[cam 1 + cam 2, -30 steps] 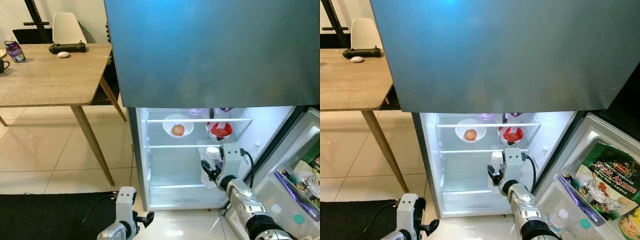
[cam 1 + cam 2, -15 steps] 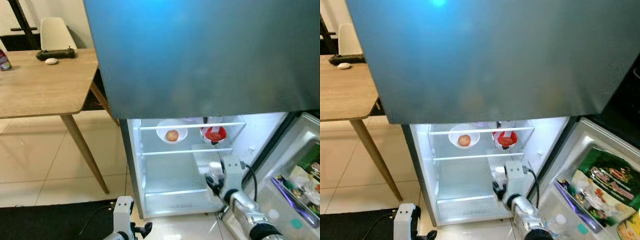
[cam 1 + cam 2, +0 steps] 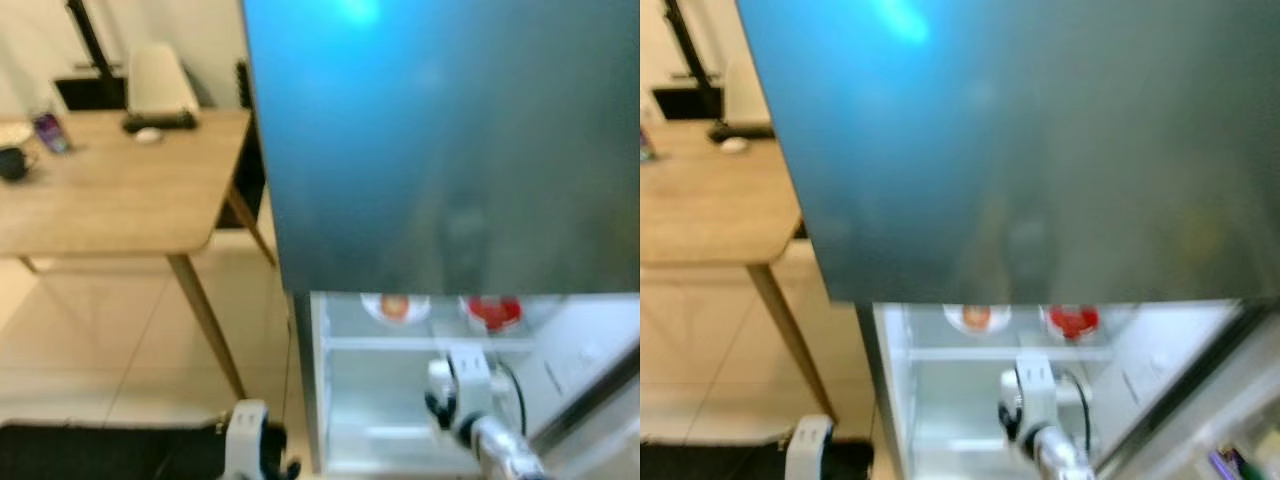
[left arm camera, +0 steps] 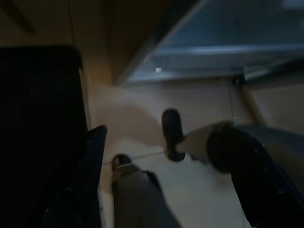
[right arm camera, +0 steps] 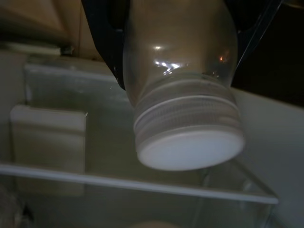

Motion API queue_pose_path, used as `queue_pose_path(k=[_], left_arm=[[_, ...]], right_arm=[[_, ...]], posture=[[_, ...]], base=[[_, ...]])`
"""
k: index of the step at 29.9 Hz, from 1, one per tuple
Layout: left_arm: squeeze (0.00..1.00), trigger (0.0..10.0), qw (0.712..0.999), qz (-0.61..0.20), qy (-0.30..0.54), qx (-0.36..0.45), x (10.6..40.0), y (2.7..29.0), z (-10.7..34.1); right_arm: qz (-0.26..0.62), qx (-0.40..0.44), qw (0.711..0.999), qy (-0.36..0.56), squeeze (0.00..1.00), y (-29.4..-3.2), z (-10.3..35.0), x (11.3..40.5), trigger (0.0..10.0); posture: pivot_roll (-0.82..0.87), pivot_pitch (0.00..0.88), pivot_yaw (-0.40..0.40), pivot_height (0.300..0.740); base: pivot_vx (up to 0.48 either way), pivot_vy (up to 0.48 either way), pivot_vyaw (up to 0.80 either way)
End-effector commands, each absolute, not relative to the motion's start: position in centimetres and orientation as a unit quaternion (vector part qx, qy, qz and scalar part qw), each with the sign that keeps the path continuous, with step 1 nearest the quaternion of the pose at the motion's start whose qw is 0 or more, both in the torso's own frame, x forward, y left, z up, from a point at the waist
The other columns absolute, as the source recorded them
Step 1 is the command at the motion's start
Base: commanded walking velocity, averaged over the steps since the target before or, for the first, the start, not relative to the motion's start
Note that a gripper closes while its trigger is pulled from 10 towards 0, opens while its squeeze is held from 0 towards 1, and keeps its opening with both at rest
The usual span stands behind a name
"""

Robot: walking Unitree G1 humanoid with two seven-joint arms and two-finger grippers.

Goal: Restocking fridge

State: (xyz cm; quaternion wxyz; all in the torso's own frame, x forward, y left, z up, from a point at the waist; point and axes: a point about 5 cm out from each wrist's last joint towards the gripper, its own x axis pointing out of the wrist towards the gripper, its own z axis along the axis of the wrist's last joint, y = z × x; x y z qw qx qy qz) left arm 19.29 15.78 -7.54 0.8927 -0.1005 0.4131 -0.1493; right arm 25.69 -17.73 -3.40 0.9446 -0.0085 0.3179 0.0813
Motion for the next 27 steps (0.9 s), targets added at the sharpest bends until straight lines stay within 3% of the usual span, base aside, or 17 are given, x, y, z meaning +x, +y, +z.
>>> queue_pose_path(k=[1,10,18,27], left_arm=[[0.00,10.0,0.883,-0.153,0.433,-0.100,18.2,15.7,-8.1],[0.00,10.0,0.879,-0.171,0.436,-0.086,18.1,15.3,-8.2],[0.00,10.0,0.874,-0.262,0.408,-0.041,19.0,13.5,-7.4],[0.00,10.0,0.873,-0.308,0.377,-0.029,20.3,12.6,-6.5]], right_arm=[[0.083,-0.007,0.945,0.317,0.00,-17.5,-3.5,25.6,10.0],[0.080,-0.005,0.946,0.313,0.00,-17.7,-3.4,25.7,10.0],[0.077,-0.008,0.953,0.294,0.00,-18.1,-2.6,26.5,10.0],[0.083,-0.010,0.958,0.274,0.00,-17.9,-1.8,27.4,10.0]], posture=[[-0.06,0.000,-0.009,0.740],[-0.06,0.000,-0.012,0.740],[-0.06,0.000,-0.014,0.740],[-0.06,0.000,-0.015,0.740]], base=[[0.000,0.000,0.00],[0.000,-0.449,0.00],[0.000,0.000,0.00],[0.000,0.000,0.00]])
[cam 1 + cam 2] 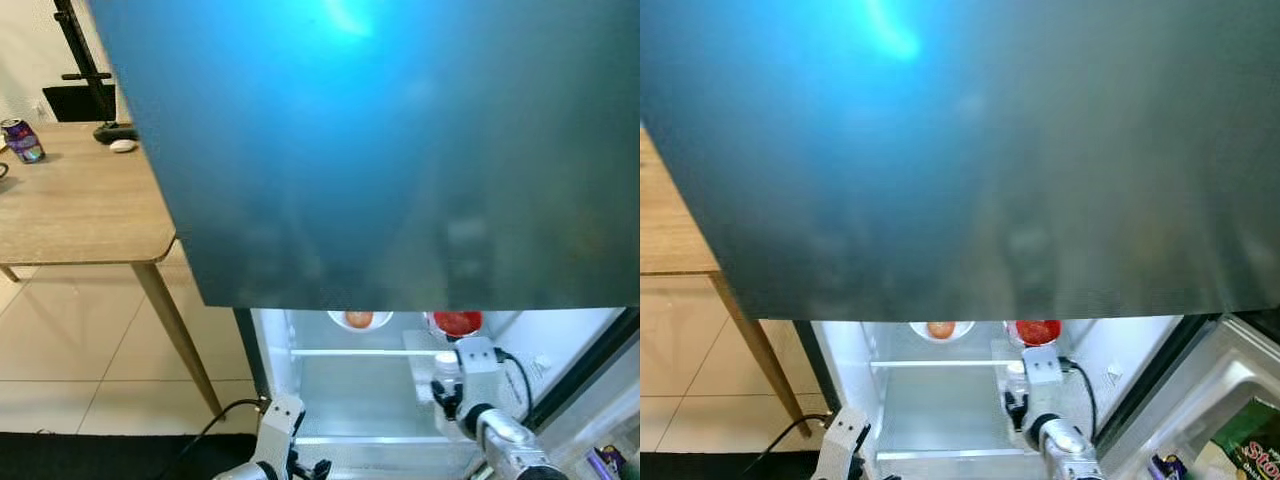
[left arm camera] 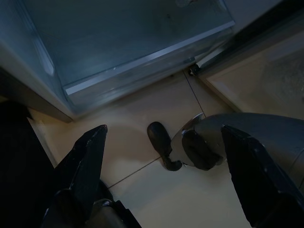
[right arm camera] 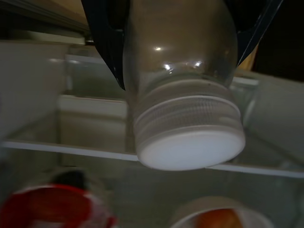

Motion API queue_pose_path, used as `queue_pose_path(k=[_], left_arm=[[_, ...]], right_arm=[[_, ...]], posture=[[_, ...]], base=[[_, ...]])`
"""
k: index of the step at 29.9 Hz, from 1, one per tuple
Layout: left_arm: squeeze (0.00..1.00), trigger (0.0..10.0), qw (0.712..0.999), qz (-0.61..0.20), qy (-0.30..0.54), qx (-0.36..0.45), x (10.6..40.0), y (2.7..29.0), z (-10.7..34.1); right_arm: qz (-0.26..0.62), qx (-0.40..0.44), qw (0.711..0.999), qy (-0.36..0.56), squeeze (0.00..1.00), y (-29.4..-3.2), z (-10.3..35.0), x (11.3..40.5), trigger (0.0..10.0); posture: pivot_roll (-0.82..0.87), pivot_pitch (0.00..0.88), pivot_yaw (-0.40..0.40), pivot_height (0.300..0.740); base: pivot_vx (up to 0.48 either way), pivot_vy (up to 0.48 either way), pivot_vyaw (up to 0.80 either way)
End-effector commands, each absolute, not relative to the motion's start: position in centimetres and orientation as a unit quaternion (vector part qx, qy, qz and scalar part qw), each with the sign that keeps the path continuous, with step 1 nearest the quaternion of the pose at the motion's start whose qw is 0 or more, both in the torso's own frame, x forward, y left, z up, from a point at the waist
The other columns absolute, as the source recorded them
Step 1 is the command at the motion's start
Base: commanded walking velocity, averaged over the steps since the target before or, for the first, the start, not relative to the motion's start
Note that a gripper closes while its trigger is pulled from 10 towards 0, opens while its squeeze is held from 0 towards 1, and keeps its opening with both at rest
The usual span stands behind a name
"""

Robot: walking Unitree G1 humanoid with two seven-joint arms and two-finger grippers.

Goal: Restocking fridge

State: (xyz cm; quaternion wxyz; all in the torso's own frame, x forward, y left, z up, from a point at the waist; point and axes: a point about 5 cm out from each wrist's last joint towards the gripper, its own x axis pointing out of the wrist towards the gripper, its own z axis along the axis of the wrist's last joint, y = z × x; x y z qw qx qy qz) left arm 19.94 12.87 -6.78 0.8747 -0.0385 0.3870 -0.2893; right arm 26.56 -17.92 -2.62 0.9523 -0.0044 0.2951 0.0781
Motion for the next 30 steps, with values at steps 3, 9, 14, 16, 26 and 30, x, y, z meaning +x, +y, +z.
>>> queue_pose_path(k=[3,9,14,16,26,30], left_arm=[[0.00,10.0,0.872,-0.315,0.374,-0.029,20.4,12.4,-6.4],[0.00,10.0,0.858,-0.363,0.364,0.005,20.4,11.3,-6.2],[0.00,10.0,0.864,-0.357,0.355,0.005,20.7,11.2,-6.0],[0.00,10.0,0.865,-0.368,0.342,-0.006,21.2,10.7,-5.5],[0.00,10.0,0.846,-0.429,0.316,0.001,21.9,9.4,-4.6],[0.00,10.0,0.843,-0.435,0.316,0.006,21.8,9.2,-4.6]], right_arm=[[0.083,-0.010,0.958,0.273,0.00,-17.8,-1.8,27.4,10.0],[0.086,-0.009,0.959,0.269,0.00,-17.7,-1.6,27.6,10.0],[0.088,-0.011,0.959,0.268,0.00,-17.7,-1.6,27.6,10.0],[0.091,-0.008,0.961,0.261,0.00,-17.6,-1.3,28.0,10.0],[0.098,-0.008,0.964,0.247,0.00,-17.3,-0.6,28.7,10.0],[0.099,-0.007,0.964,0.246,0.00,-17.2,-0.6,28.7,10.0]], posture=[[-0.06,0.000,-0.015,0.740],[-0.06,0.000,-0.015,0.740],[-0.06,0.000,-0.016,0.740],[-0.06,0.000,-0.015,0.740],[-0.06,0.000,-0.014,0.740],[-0.06,0.000,-0.013,0.740]], base=[[0.000,-0.151,0.00],[0.000,-0.357,0.00],[0.000,0.000,0.00],[0.000,0.000,0.00],[0.000,-0.175,0.00],[0.000,-0.476,0.00]])
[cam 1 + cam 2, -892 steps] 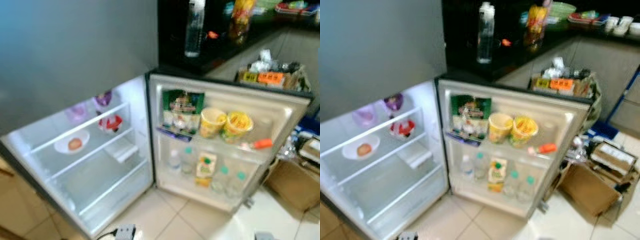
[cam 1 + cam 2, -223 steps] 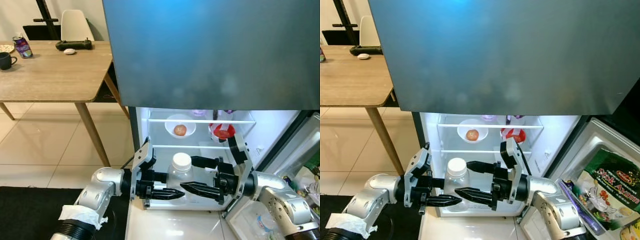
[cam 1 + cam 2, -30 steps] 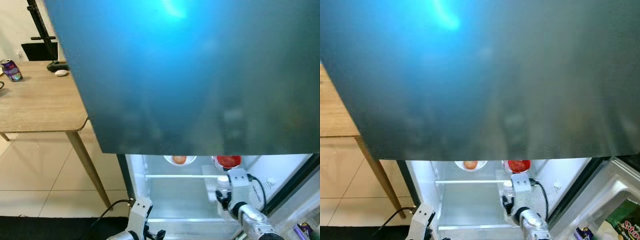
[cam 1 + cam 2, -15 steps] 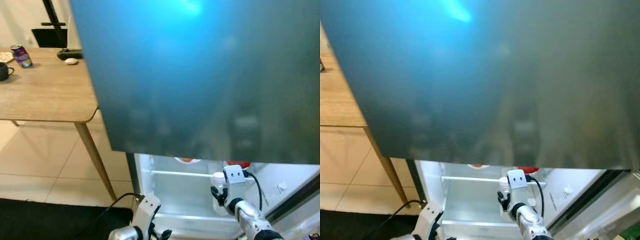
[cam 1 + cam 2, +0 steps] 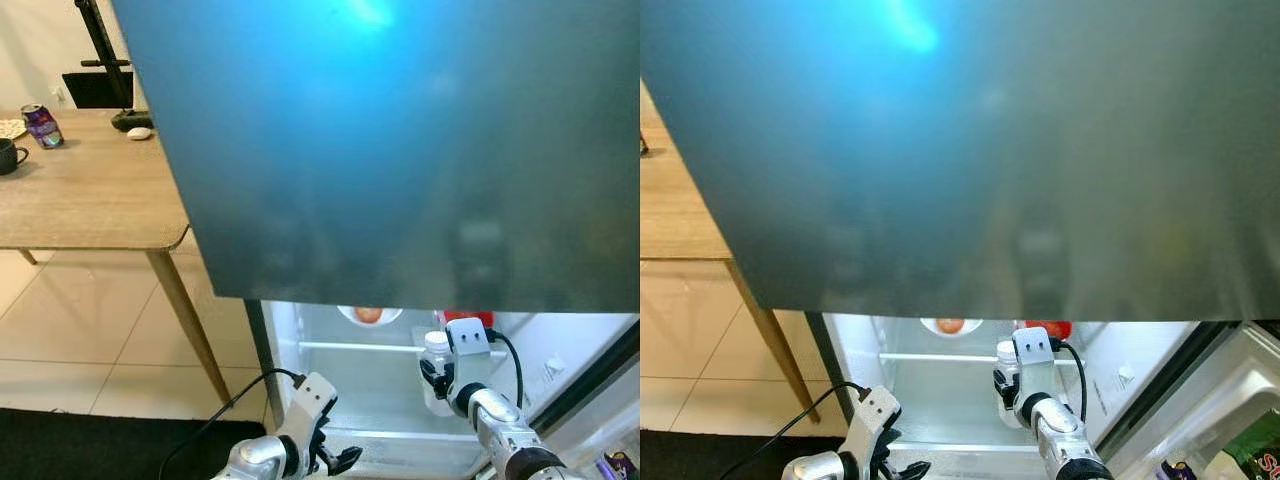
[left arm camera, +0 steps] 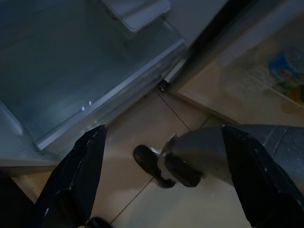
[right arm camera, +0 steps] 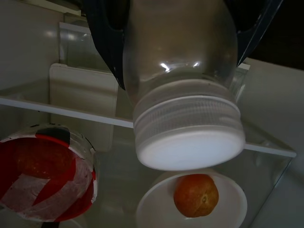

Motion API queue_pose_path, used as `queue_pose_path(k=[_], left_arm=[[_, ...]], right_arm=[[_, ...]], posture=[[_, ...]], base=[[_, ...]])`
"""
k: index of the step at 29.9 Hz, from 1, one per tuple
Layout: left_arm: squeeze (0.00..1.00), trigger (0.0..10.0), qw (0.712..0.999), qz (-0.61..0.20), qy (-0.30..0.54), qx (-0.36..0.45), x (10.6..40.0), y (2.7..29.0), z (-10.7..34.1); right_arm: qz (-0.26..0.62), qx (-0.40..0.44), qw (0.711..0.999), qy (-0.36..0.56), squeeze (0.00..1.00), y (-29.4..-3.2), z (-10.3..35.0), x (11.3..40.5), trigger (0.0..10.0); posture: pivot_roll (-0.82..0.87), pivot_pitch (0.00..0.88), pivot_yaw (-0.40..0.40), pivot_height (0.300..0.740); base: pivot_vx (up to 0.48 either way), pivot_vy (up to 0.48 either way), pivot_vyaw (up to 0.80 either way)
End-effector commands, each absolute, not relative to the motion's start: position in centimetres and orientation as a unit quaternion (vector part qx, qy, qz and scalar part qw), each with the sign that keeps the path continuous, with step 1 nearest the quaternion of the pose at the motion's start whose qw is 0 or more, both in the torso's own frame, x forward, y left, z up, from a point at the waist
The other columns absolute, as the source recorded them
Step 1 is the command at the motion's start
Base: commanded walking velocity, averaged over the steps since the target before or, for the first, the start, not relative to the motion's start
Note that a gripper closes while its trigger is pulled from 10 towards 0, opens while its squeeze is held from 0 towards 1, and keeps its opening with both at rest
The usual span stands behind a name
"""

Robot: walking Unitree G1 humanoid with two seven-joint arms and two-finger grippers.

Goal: Restocking fridge

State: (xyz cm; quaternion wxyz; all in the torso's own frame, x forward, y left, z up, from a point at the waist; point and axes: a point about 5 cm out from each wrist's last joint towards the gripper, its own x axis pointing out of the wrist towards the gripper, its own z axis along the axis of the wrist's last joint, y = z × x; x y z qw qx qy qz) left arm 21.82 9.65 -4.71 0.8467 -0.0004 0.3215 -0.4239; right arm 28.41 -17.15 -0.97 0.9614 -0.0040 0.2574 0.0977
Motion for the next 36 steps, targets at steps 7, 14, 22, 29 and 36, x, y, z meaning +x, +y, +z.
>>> queue_pose_path(k=[7,14,22,29,36], left_arm=[[0.00,10.0,0.845,-0.432,0.314,0.014,21.8,9.0,-4.6],[0.00,10.0,0.852,-0.432,0.297,0.007,22.3,8.9,-4.2],[0.00,10.0,0.881,-0.400,0.250,-0.012,23.9,9.8,-2.9],[0.00,10.0,0.908,-0.377,0.180,-0.022,26.2,11.6,-0.7],[0.00,10.0,0.926,-0.331,0.177,-0.041,25.9,12.7,-1.1]], right_arm=[[0.101,-0.005,0.964,0.245,0.00,-17.1,-0.6,28.7,10.0],[0.116,0.000,0.965,0.237,0.00,-16.6,-0.3,28.9,10.0],[0.123,0.028,0.974,0.186,0.00,-16.5,1.5,30.3,10.0],[0.171,0.043,0.976,0.129,0.00,-17.2,3.8,31.3,10.0],[0.234,0.051,0.963,0.122,0.00,-18.1,4.2,30.4,10.0]], posture=[[-0.06,0.000,-0.013,0.740],[-0.06,0.000,-0.015,0.740],[-0.06,0.000,-0.016,0.740],[-0.06,0.000,-0.011,0.740],[-0.06,0.000,0.000,0.735]], base=[[0.000,-0.066,0.00],[0.000,0.000,0.00],[0.000,0.000,0.00],[0.000,0.000,0.00],[0.000,0.000,0.00]])
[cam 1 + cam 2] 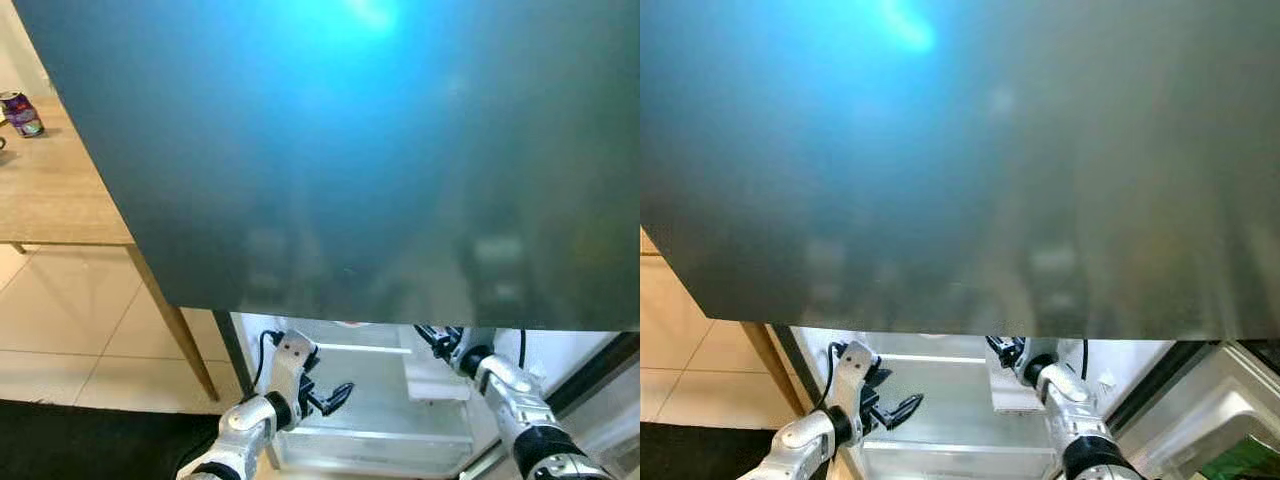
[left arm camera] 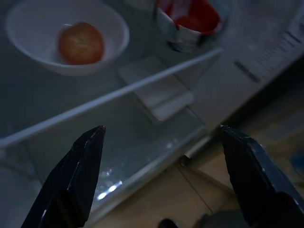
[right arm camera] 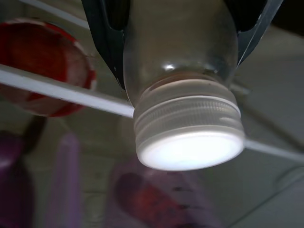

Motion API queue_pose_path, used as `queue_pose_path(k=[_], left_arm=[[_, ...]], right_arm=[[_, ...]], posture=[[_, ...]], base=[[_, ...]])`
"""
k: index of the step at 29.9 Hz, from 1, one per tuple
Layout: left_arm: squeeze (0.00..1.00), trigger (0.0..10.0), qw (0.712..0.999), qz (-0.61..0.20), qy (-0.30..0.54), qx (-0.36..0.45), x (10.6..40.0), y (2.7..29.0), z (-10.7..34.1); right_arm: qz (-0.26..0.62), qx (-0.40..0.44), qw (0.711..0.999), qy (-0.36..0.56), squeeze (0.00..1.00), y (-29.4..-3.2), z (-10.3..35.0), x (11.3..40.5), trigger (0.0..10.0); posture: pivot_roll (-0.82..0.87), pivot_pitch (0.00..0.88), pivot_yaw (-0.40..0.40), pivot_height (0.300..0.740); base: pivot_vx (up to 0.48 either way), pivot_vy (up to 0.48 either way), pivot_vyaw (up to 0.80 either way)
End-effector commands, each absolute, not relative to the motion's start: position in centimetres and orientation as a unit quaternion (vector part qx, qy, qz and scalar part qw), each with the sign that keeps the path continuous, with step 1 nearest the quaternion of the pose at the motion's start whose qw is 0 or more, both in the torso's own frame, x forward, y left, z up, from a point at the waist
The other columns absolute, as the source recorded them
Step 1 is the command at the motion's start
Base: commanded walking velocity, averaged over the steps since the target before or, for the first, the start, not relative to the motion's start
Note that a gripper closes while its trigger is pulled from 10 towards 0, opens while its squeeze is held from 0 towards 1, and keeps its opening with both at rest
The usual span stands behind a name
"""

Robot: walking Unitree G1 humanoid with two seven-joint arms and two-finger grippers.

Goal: Restocking fridge

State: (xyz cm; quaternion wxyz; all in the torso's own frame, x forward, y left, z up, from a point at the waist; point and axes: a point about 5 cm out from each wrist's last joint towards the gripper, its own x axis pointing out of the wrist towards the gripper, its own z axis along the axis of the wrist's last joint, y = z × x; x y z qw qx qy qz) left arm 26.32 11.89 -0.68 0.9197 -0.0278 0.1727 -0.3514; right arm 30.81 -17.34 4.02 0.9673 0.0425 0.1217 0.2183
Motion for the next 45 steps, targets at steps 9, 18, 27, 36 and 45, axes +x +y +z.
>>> queue_pose_path(k=[9,18,27,36,45], left_arm=[[0.00,10.0,0.907,-0.381,0.182,0.010,24.1,10.2,-2.1],[0.00,10.0,0.914,-0.381,0.126,0.054,25.1,8.3,-0.7],[0.00,10.0,0.918,-0.380,0.100,0.053,25.8,7.5,0.2],[0.00,10.0,0.921,-0.385,0.056,0.031,26.9,5.8,1.9],[0.00,10.0,0.920,-0.391,0.001,0.021,27.9,4.3,4.1]], right_arm=[[0.281,0.054,0.951,0.116,0.00,-19.7,5.1,29.8,10.0],[0.294,0.059,0.948,0.103,0.00,-19.9,6.2,29.9,10.0],[0.295,0.064,0.947,0.106,0.00,-19.7,6.3,29.9,10.0],[0.305,0.080,0.945,0.087,0.00,-18.8,7.1,30.1,10.0],[0.314,0.069,0.943,0.086,0.00,-18.9,7.6,30.1,10.0]], posture=[[-0.06,0.000,-0.001,0.700],[-0.07,0.000,0.000,0.650],[-0.07,0.000,0.004,0.605],[-0.07,0.000,0.004,0.565],[-0.07,0.000,0.002,0.565]], base=[[0.000,0.000,0.00],[0.000,0.000,0.00],[0.000,0.000,0.00],[0.000,0.000,0.00],[0.000,0.000,0.00]])
